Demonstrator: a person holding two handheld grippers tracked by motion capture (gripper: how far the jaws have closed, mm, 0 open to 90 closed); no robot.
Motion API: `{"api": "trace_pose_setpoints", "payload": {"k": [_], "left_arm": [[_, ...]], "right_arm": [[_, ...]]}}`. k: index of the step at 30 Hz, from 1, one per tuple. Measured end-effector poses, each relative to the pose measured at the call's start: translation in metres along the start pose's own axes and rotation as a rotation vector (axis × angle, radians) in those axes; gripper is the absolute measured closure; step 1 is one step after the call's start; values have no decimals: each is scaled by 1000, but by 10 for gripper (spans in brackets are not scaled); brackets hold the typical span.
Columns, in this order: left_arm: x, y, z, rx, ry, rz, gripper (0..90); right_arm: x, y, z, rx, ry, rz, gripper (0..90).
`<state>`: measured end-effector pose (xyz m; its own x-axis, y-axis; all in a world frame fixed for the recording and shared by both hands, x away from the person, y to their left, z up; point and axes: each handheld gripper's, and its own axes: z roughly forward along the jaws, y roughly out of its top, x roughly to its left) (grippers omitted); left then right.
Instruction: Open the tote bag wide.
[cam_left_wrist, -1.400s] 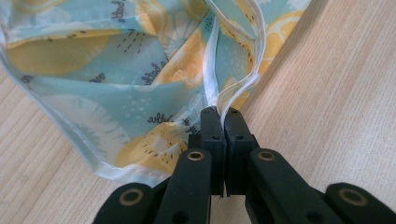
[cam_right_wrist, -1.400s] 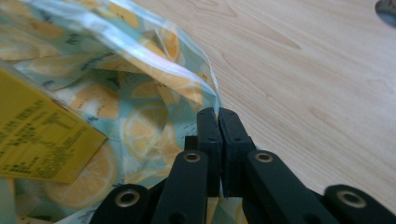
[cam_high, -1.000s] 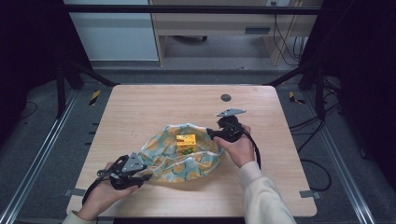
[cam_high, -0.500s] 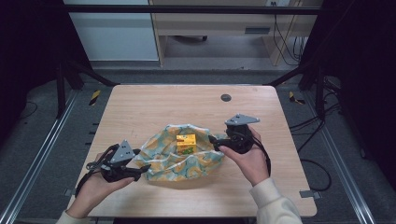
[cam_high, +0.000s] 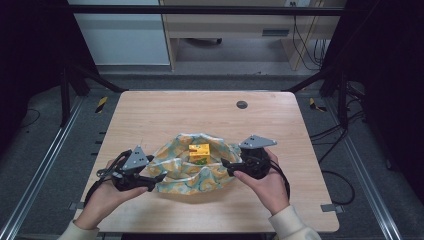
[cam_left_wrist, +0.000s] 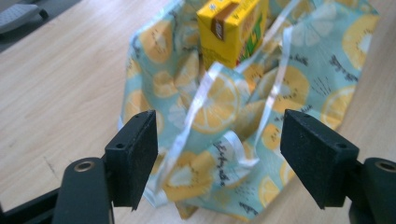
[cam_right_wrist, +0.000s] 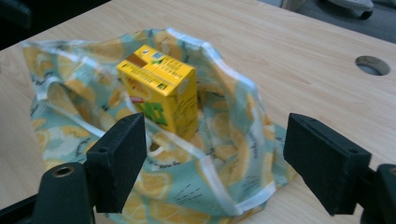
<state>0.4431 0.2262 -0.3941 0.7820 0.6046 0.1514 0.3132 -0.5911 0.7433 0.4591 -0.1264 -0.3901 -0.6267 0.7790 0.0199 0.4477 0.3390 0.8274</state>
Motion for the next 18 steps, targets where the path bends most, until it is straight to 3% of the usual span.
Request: {"api": "trace_pose_setpoints", "payload": {"k": [5, 8, 18], "left_arm": [[10, 11, 6, 0, 24, -2, 282], [26, 20, 18, 24, 70, -3, 292], [56, 37, 46, 42, 91, -40, 311]], "right_arm": [[12, -8, 0, 9, 28, -17, 247], [19, -13, 4, 24, 40, -27, 241], [25, -15, 12, 35, 60, -33, 181]]}}
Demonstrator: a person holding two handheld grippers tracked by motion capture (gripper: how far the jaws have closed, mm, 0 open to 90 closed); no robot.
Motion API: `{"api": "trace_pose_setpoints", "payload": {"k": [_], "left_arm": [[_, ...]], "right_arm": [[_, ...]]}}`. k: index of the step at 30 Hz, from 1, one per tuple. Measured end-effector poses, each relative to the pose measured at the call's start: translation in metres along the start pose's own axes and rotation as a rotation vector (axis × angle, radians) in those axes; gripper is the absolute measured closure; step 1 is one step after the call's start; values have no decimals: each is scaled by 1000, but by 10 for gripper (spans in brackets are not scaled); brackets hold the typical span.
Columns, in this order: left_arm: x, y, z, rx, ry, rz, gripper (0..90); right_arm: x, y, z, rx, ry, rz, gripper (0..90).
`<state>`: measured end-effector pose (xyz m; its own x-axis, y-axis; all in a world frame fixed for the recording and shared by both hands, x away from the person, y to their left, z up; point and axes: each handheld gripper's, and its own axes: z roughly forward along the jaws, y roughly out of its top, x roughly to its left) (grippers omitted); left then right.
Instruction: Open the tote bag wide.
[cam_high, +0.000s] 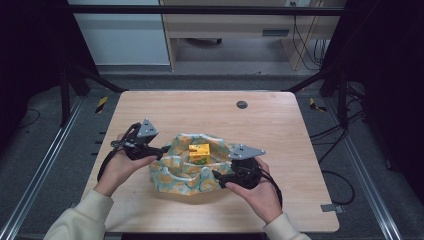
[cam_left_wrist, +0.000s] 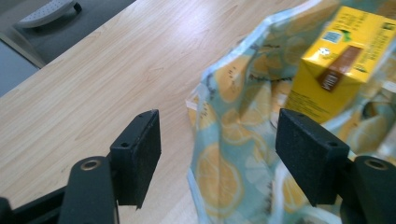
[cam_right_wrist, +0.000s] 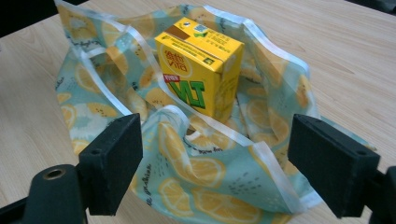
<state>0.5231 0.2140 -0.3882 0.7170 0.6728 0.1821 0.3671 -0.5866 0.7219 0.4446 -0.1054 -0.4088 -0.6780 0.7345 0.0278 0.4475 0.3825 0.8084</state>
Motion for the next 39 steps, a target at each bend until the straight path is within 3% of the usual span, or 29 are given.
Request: {"api": "trace_pose_setpoints", "payload": {"k": [11, 22, 32, 39], "left_arm": [[19, -1, 34, 60, -10, -21, 326], [20, -5, 60, 91, -32, -38, 322], [14, -9, 73, 125, -51, -36, 345], [9, -13, 78, 158, -71, -21, 453]], "right_arm": [[6, 3, 10, 25, 5, -12, 113], [9, -5, 26, 79, 18, -33, 69], [6, -12, 33, 110, 21, -34, 137], [5, -19, 38, 135, 33, -32, 212]]}}
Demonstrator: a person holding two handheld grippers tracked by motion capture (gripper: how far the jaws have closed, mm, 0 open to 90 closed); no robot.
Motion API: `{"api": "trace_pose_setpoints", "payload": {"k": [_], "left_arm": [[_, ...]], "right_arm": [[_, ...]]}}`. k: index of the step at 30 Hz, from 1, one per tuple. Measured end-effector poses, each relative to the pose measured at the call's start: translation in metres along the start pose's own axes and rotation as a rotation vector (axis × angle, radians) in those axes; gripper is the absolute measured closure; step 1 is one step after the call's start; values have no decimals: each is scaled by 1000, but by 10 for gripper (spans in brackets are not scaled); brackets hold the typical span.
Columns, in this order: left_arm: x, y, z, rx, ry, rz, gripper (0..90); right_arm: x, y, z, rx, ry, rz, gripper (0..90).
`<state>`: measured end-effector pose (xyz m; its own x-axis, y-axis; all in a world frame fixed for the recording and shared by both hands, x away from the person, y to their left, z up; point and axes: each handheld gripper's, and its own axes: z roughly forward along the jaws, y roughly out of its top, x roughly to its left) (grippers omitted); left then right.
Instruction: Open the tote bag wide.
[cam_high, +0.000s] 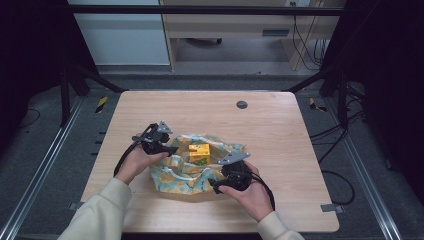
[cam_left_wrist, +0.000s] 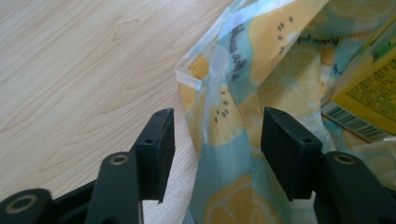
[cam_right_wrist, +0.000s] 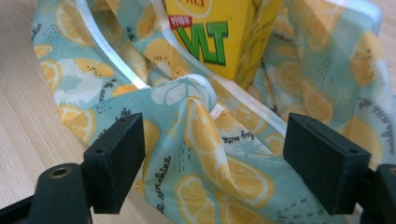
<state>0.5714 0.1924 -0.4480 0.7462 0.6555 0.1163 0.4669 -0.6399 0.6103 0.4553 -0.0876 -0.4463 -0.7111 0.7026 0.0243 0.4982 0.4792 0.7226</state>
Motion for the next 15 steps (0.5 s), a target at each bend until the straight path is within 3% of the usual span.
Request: {"api": "trace_pose_setpoints", "payload": {"k": [4, 11, 15], "left_arm": [[-2, -1, 1, 13, -7, 12, 516], [-2, -3, 1, 10, -19, -7, 724], [-4, -3, 1, 16, -29, 7, 820]], "right_arm": [[-1, -4, 4, 14, 3, 0, 258], [-1, -10, 8, 38, 25, -27, 488], [-1, -11, 9, 46, 34, -34, 598]]}}
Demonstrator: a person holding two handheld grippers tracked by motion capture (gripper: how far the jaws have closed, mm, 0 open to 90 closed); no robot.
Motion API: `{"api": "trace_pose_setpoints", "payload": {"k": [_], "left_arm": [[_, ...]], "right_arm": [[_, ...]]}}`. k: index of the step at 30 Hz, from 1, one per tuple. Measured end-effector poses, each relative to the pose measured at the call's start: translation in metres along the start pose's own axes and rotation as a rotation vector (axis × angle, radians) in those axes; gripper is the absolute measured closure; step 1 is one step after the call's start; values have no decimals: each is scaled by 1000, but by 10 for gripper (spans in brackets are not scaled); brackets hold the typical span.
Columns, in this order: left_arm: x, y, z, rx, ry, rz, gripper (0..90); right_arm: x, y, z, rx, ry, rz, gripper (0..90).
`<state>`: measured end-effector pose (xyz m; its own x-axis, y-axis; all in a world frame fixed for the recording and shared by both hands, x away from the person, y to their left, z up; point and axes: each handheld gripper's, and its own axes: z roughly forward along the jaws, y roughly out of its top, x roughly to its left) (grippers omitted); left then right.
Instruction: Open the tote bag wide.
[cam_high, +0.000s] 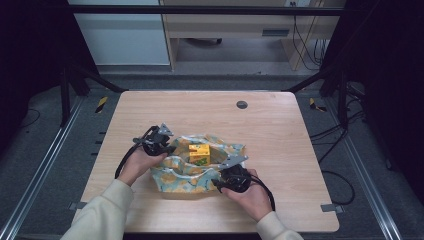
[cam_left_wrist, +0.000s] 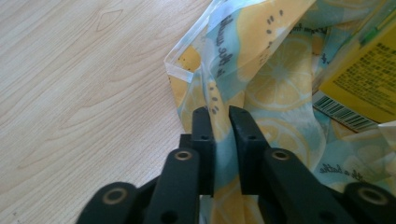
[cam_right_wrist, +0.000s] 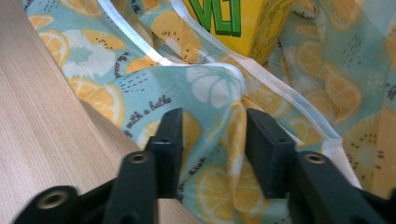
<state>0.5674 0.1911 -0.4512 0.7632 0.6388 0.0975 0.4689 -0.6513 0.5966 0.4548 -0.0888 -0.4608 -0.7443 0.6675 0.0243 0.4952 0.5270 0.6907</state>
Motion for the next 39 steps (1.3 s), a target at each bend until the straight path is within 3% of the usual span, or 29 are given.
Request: {"api": "trace_pose_setpoints", "payload": {"k": [6, 13, 21, 22, 29, 33, 39], "left_arm": [[-3, 0, -2, 1, -13, 17, 894], [-4, 1, -6, -26, 5, 10, 899], [-1, 10, -33, -108, 56, 6, 899], [-1, 12, -40, -131, 62, 0, 899], [-11, 11, -48, -123, 89, 39, 899], [-11, 5, -43, -104, 85, 34, 899], [-8, -3, -26, -69, 83, 17, 899]], "right_arm": [[1, -2, 0, -7, 22, -13, 751], [0, -3, -4, -32, 34, -15, 841], [-4, 0, -34, -104, 22, -18, 876], [-3, 0, -44, -117, 16, -24, 881], [4, -17, -68, -133, 10, -39, 888], [7, -34, -65, -101, 10, -39, 889], [-1, -53, -44, -47, 19, -5, 891]]}}
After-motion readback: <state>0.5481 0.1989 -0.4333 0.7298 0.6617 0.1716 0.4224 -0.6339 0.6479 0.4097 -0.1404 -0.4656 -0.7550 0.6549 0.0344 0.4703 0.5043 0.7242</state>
